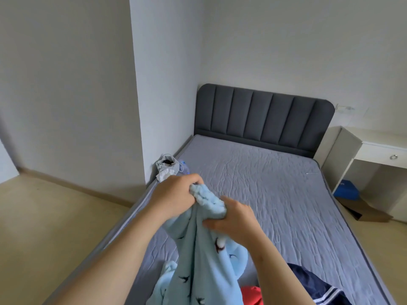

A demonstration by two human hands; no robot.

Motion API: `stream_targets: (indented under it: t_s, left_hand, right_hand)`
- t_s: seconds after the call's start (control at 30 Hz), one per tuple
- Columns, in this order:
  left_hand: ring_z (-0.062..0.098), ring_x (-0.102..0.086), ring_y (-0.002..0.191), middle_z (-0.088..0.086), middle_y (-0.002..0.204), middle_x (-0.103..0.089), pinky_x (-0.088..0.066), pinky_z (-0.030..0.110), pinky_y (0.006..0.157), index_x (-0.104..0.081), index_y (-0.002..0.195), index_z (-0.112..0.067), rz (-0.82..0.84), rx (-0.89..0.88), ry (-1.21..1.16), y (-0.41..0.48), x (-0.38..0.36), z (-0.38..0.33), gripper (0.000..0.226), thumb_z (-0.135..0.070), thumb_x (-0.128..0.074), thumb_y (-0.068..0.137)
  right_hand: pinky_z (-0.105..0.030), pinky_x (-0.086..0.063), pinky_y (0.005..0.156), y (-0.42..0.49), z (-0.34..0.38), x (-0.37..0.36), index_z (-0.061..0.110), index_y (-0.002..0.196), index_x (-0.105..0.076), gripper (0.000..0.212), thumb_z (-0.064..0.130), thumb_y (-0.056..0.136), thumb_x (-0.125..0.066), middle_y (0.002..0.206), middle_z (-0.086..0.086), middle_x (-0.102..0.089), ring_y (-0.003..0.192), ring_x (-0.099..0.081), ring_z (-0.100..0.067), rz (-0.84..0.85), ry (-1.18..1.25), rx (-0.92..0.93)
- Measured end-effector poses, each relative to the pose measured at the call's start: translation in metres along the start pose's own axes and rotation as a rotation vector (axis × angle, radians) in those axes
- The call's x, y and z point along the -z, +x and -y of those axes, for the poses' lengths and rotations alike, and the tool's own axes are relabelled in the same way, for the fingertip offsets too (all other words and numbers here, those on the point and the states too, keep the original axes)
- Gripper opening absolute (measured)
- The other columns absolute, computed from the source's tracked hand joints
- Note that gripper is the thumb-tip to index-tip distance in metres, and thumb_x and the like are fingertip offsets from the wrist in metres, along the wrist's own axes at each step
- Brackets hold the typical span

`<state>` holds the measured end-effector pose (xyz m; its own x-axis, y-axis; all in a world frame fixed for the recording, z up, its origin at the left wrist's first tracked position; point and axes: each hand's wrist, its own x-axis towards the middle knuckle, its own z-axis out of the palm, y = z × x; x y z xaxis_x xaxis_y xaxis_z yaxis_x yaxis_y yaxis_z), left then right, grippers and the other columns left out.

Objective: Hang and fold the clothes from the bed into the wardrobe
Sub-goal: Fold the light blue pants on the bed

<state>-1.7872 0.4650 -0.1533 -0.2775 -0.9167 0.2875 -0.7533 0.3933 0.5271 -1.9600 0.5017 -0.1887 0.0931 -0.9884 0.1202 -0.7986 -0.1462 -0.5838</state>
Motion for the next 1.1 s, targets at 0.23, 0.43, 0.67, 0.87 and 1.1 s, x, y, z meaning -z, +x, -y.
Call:
stream_targets:
  t_s: [0.23,0.43,0.67,0.87,1.1]
  left_hand:
    - [0.014,-0.059,0.085,-0.016,0.079,-0.063,-0.049,0.033,0.079,-0.057,0.07,-0.046,-0.198,0.076,-0.262,0.033,0.051,-0.006,0.042,-0.006,-0.046,0.074]
    - [0.022,-0.057,0.089,-0.005,0.088,-0.062,-0.046,0.033,0.077,-0.054,0.081,-0.034,-0.419,0.128,-0.156,0.076,0.119,-0.019,0.023,-0.011,-0.049,0.082]
    - [0.024,-0.047,0.08,-0.006,0.086,-0.052,-0.03,0.028,0.066,-0.047,0.09,-0.033,-0.616,0.073,0.196,0.092,0.207,-0.052,0.025,-0.011,-0.046,0.079]
    - [0.023,-0.055,0.082,0.008,0.091,-0.063,-0.038,0.028,0.066,-0.057,0.096,-0.009,-0.094,-0.01,0.371,0.08,0.219,-0.048,0.018,-0.012,-0.057,0.079]
    - [0.021,-0.052,0.088,-0.003,0.095,-0.059,-0.037,0.029,0.066,-0.049,0.084,-0.028,-0.18,0.087,0.447,0.071,0.214,-0.022,0.023,-0.007,-0.04,0.082]
  right_hand:
    - [-0.03,-0.032,0.078,0.015,-0.014,0.015,0.029,0.093,-0.054,0.04,0.049,0.065,-0.073,0.086,0.013,-0.063,0.09,-0.056,-0.014,0.174,-0.066,-0.082]
    - [-0.031,-0.037,0.058,0.066,0.038,0.082,0.022,0.075,-0.038,0.025,0.022,0.081,-0.062,0.079,0.004,-0.051,0.075,-0.05,-0.019,-0.242,-0.012,-0.013]
    - [-0.031,-0.037,0.054,0.094,0.114,0.167,0.021,0.102,-0.041,0.025,0.015,0.082,-0.054,0.073,0.01,-0.049,0.065,-0.047,-0.017,-0.563,0.063,0.301]
    - [-0.018,-0.038,0.061,0.087,0.127,0.181,0.026,0.107,-0.054,0.048,0.03,0.067,-0.08,0.085,0.011,-0.057,0.078,-0.053,-0.01,-0.215,-0.065,0.324]
    - [-0.024,-0.043,0.061,0.073,0.119,0.177,0.019,0.098,-0.052,0.032,0.021,0.073,-0.072,0.091,0.002,-0.058,0.077,-0.054,-0.015,0.041,-0.348,0.23]
